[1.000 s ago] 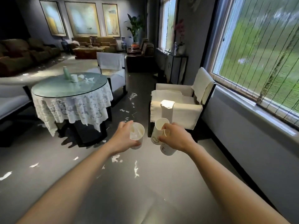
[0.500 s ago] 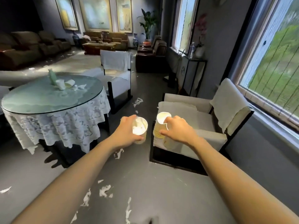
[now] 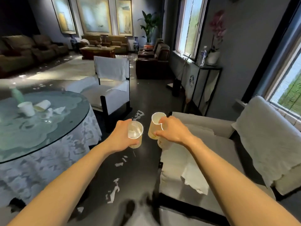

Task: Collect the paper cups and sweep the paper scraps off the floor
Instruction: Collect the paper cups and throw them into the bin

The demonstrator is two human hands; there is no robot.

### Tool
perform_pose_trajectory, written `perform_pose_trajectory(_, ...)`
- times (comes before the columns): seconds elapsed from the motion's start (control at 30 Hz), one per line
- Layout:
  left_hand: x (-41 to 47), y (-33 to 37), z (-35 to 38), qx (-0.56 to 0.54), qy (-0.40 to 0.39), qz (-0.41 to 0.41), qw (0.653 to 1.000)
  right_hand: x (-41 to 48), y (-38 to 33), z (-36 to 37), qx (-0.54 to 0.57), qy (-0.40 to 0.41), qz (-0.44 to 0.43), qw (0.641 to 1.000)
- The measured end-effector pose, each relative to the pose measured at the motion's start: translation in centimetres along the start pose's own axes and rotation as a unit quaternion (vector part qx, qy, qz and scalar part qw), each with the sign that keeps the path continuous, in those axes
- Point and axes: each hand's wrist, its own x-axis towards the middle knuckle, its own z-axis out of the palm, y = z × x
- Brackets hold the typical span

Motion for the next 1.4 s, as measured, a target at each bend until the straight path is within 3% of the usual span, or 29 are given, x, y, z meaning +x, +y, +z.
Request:
perform_pose_trajectory(0.23,20.0,-5.8,-4.5,0.021,0.009,-0.029,0.999,20.5,1.0,-0.4,0.039,0.001,0.008,0.999)
perform_pose_trajectory(0.57,46.3,-12.2,-4.9,0.032,-0.01,-0.014,0.999,46.9,7.0,2.5,0.047,-0.009,0.05,0.998)
perform_pose_trajectory(0.87,70.4,-14.3,-5.7,0.046,-0.049,-0.001,0.998,68.8,13.2,1.1,0.081,-0.015,0.09,0.992)
perform_pose_trajectory(1.2,99.0,-15.6,-1.6,0.012,-0.071,0.019,0.997,90.9,26.1,-0.3,0.049,0.002,0.153,0.987)
perform_pose_trajectory(1.4,117.2,-16.6,0.1,0.007,-0.084,0.012,0.996,108.1,31.6,-1.2,0.04,-0.033,0.147,0.988)
